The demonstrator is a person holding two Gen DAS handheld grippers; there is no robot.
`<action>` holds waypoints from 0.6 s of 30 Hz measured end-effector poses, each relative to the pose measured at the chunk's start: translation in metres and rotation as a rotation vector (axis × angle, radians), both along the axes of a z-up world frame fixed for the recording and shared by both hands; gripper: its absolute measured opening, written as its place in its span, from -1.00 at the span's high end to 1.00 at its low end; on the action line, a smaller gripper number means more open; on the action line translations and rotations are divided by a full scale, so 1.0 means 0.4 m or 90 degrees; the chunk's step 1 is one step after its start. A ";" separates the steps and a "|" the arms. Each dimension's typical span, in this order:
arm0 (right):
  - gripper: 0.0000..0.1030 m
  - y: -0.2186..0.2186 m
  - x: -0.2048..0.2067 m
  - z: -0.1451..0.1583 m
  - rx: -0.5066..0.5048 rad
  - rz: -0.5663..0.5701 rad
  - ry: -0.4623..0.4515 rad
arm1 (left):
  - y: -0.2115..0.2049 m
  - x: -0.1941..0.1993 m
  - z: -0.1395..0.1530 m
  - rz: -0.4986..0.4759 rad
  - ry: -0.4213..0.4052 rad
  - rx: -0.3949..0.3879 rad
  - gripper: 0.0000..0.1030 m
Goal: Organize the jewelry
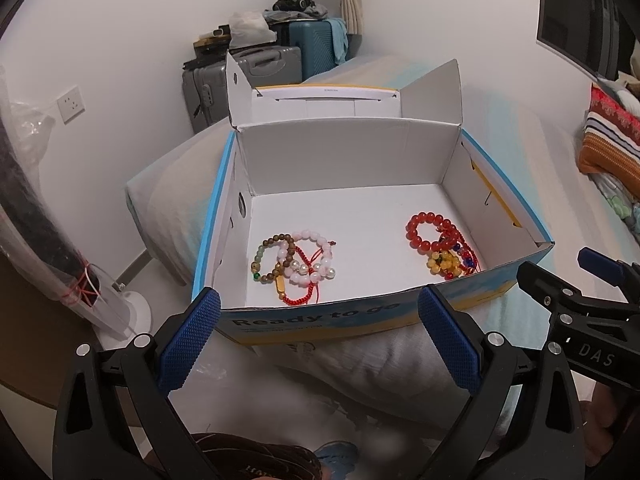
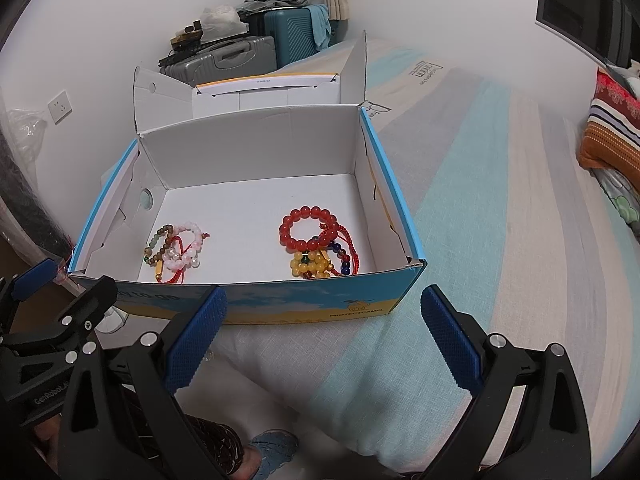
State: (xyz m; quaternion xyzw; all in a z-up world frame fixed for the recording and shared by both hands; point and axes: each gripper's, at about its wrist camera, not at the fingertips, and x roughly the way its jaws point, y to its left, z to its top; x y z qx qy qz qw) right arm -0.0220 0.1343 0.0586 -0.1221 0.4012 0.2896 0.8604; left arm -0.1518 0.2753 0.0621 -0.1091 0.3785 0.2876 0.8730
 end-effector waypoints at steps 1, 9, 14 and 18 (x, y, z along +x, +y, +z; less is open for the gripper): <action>-0.82 0.000 0.000 0.000 0.000 0.000 0.000 | 0.000 0.000 0.000 0.000 0.000 0.000 -0.89; -0.82 0.000 -0.001 0.001 0.000 0.000 0.000 | 0.003 0.003 -0.006 0.004 0.002 0.000 -0.89; -0.82 0.000 -0.001 0.001 0.000 -0.001 0.000 | 0.004 -0.003 0.000 0.005 -0.003 0.001 -0.89; -0.82 0.001 -0.001 0.002 0.000 0.000 0.000 | 0.004 0.000 -0.001 0.001 -0.003 -0.002 -0.89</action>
